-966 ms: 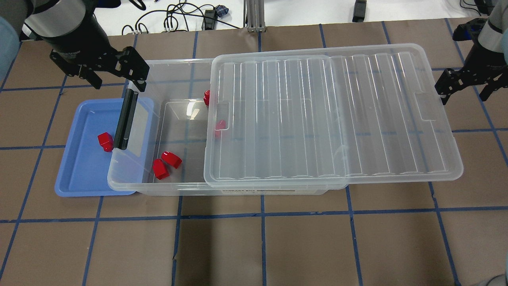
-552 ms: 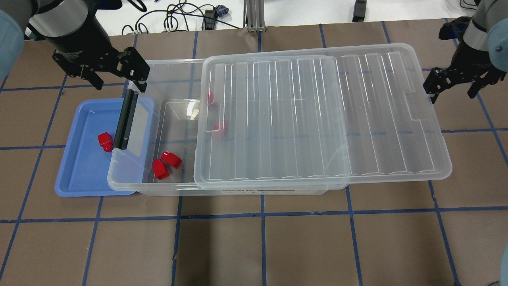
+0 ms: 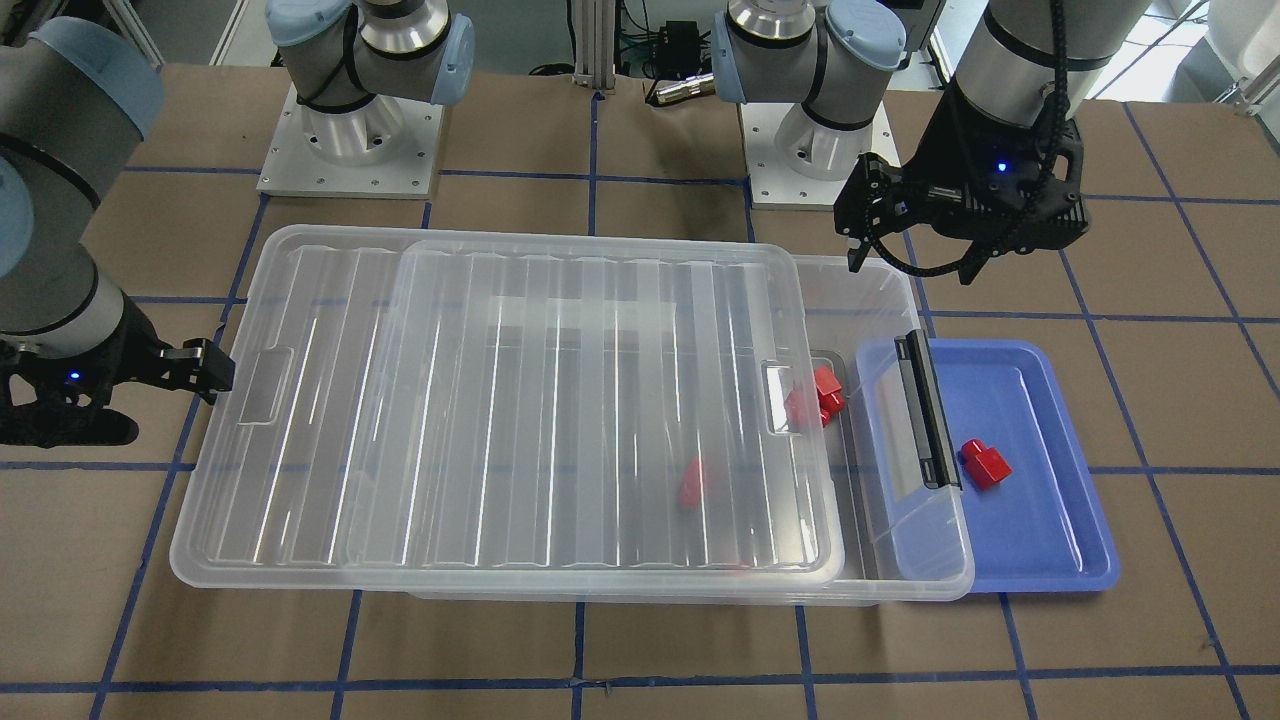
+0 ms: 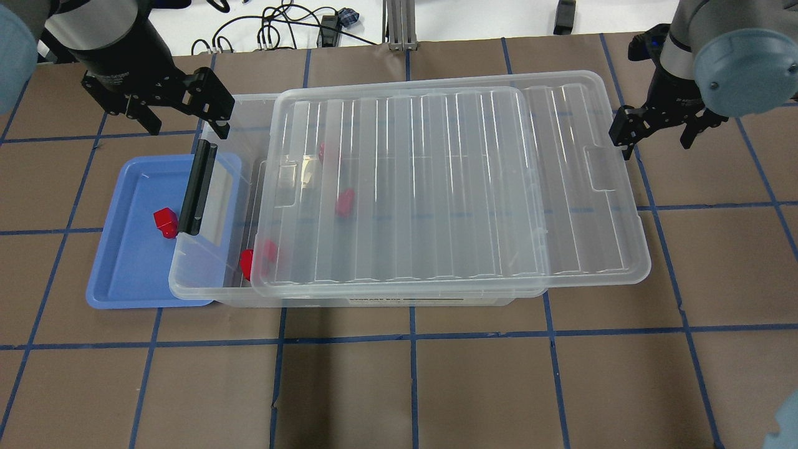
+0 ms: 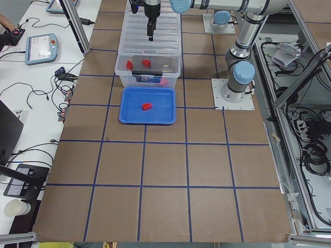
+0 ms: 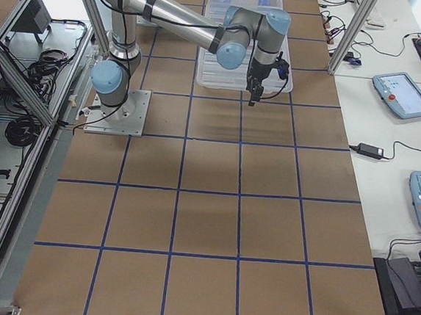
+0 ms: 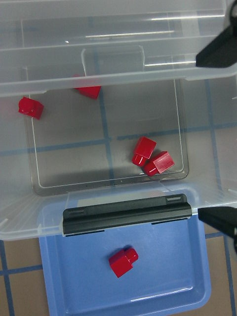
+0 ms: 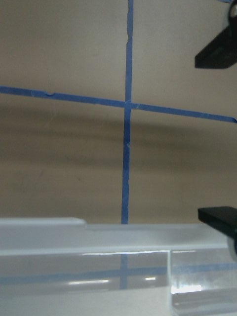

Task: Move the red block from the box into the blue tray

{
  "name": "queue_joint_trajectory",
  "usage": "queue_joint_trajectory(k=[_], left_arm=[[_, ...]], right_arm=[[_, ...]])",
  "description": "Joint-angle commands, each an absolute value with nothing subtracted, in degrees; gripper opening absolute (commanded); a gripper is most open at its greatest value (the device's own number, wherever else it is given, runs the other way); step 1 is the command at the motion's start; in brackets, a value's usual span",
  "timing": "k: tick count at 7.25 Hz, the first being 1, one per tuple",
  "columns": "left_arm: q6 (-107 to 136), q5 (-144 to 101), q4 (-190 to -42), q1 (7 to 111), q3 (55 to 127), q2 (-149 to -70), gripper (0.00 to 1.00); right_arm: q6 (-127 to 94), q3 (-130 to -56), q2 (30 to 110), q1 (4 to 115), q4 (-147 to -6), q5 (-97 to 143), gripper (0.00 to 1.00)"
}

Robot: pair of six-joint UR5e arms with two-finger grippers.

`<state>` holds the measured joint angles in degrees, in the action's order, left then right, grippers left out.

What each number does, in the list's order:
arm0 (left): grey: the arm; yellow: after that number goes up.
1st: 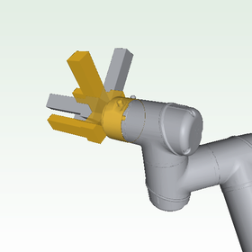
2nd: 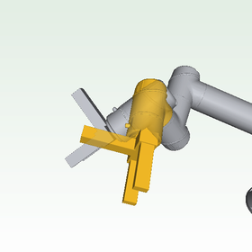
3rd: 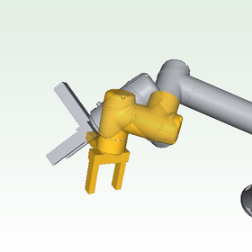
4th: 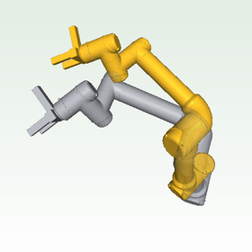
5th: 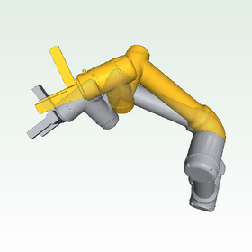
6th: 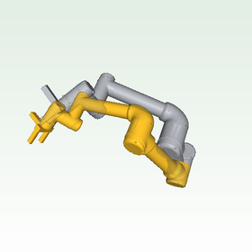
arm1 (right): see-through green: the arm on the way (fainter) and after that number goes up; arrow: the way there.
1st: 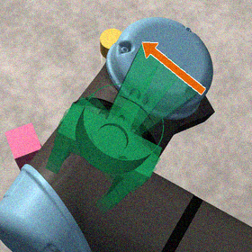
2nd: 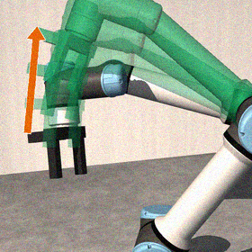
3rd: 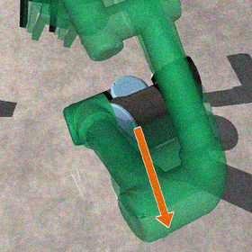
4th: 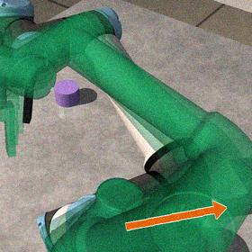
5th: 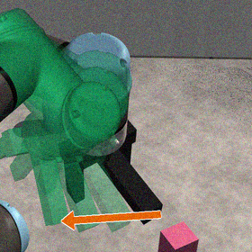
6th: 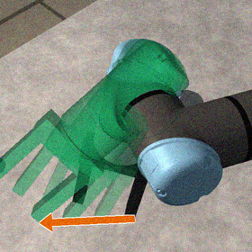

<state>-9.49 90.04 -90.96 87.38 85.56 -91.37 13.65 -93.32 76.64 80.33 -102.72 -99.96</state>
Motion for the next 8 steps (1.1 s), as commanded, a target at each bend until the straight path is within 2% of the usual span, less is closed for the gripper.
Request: queue_joint_trajectory(k=[1,8], left_arm=[[-9.6,90.3,-91.0,87.5,85.7,-91.2,1.00],[-9.4,90.2,-90.9,87.5,86.0,-92.0,1.00]], right_arm=[[9.8,-93.3,76.6,84.7,-102.8,-99.9,1.00],[9.2,-93.2,76.6,87.6,-102.9,-99.9,1.00]])
